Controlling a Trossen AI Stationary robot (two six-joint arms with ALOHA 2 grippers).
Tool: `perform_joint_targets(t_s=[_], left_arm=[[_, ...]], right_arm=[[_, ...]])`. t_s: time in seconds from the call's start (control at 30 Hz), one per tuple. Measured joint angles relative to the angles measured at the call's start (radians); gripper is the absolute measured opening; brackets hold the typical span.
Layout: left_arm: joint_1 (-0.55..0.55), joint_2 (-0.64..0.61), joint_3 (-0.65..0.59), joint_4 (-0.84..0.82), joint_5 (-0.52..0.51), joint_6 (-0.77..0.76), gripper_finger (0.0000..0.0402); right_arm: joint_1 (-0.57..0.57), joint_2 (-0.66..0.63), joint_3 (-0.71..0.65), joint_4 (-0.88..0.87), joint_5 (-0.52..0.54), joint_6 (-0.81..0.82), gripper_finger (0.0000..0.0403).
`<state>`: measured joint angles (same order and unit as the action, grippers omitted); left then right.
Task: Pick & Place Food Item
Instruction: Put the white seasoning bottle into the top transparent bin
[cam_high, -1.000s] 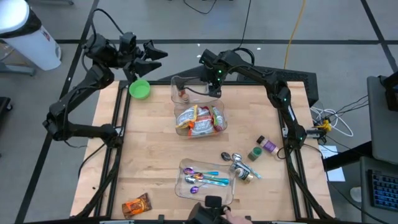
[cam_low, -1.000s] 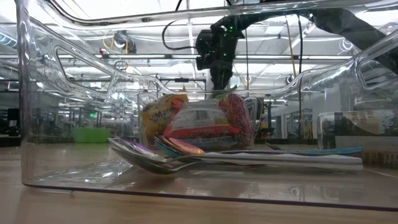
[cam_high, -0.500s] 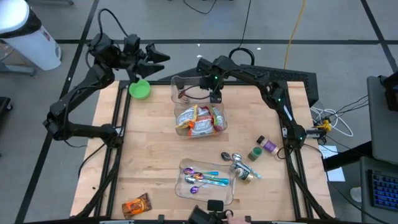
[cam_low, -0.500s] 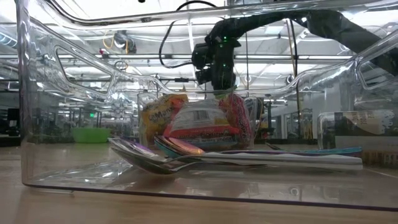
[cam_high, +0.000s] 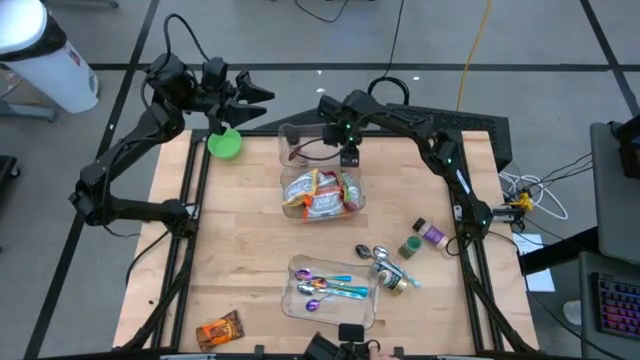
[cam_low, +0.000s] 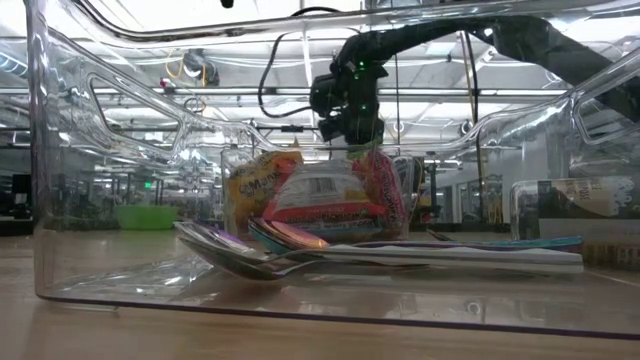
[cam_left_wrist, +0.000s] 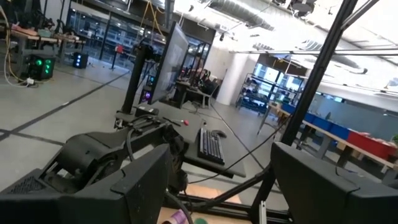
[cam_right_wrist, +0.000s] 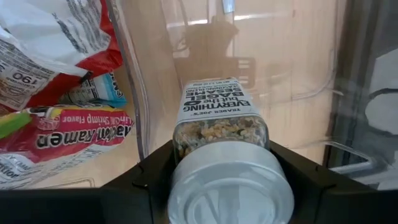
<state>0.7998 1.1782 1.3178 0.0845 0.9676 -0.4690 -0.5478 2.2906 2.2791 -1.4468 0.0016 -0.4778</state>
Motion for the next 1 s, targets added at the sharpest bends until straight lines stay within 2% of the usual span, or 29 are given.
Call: perform_joint_targets(t_s=[0.3, 1.0], left_arm=[[0.000, 0.000, 0.000, -0.014, 0.001, 0.015, 0.0280], [0.000, 0.000, 0.000, -0.046, 0.004, 0.021, 0.0280]], right_arm=[[0.005, -0.004, -0.053, -0.022, 0.003, -0.006, 0.0195], [-0.003, 0.023, -0.063, 0.078, 0.007, -0.007, 0.0194]])
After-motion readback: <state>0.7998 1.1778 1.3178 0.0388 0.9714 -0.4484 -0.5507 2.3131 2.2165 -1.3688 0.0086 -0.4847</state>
